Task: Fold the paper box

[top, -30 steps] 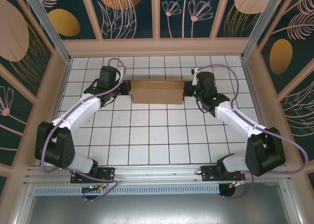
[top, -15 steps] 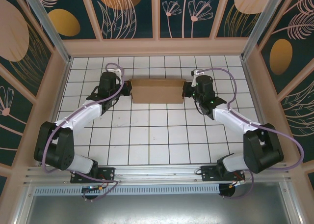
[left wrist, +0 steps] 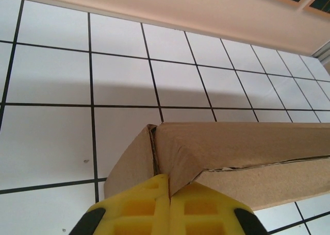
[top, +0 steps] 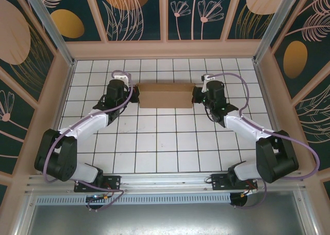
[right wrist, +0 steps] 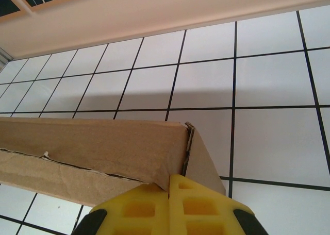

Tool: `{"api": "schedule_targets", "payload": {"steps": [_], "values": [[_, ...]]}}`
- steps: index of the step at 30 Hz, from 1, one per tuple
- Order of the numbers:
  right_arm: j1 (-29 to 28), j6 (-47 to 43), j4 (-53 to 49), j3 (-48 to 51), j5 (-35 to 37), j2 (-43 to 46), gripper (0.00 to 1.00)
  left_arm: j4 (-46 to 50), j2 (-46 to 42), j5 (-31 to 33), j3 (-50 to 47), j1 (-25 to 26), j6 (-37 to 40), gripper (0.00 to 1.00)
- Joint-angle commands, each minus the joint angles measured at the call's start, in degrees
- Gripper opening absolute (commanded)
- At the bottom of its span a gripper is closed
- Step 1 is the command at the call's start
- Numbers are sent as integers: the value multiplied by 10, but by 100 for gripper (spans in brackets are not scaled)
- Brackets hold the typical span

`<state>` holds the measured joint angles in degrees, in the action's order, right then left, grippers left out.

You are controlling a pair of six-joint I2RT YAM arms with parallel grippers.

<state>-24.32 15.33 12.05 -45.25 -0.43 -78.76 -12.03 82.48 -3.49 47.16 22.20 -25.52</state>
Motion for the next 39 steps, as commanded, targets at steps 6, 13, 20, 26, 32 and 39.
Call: {"api": "schedule_targets", "payload": {"steps": [6,13,20,26,32,39], "values": [[1,-6,-129,-22,-22,-53,7,134,46,-5,-59,7,-40,0],[8,-14,-159,-88,-65,-24,34,199,63,24,14,7,-10,0],[33,-23,-179,-138,-138,11,52,219,73,29,34,7,5,0],[44,-21,-185,-187,-167,15,43,222,73,30,38,7,18,0],[25,12,-212,-278,-145,-70,20,234,79,35,50,8,31,0],[-13,7,-256,-357,-101,-172,16,231,78,34,49,7,38,0]]}}
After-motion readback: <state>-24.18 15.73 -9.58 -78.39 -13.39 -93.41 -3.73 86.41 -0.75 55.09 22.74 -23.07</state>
